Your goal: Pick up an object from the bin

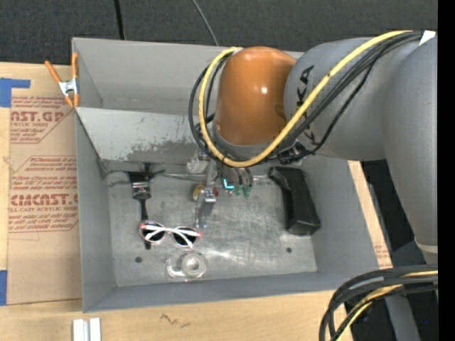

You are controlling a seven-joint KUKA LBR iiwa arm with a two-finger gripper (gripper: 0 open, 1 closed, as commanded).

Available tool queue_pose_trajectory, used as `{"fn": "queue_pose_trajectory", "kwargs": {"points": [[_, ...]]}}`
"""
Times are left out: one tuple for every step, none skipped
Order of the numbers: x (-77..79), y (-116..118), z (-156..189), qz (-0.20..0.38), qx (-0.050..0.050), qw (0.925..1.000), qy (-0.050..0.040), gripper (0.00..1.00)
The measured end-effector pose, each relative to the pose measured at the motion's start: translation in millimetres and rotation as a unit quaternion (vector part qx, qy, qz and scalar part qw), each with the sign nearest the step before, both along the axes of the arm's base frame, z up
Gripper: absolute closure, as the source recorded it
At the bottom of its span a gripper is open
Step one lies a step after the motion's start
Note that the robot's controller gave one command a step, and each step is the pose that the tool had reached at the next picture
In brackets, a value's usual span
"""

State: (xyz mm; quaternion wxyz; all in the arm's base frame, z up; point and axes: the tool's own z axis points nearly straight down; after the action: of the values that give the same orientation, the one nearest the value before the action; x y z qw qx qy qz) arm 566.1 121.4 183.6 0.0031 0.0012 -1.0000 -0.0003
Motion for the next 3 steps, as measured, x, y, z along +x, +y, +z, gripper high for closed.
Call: {"fn": "queue_pose_trajectory", "kwargs": {"points": [[1.8,-1,5,-0.001,0.0,1.0,-0.0037,0.0],[-13.1,20,-40,0.03,0.0,0.9995,-0.0069,0.0],[-7.0,23,-78,-0.004,0.001,1.0,-0.0036,0.0]]}}
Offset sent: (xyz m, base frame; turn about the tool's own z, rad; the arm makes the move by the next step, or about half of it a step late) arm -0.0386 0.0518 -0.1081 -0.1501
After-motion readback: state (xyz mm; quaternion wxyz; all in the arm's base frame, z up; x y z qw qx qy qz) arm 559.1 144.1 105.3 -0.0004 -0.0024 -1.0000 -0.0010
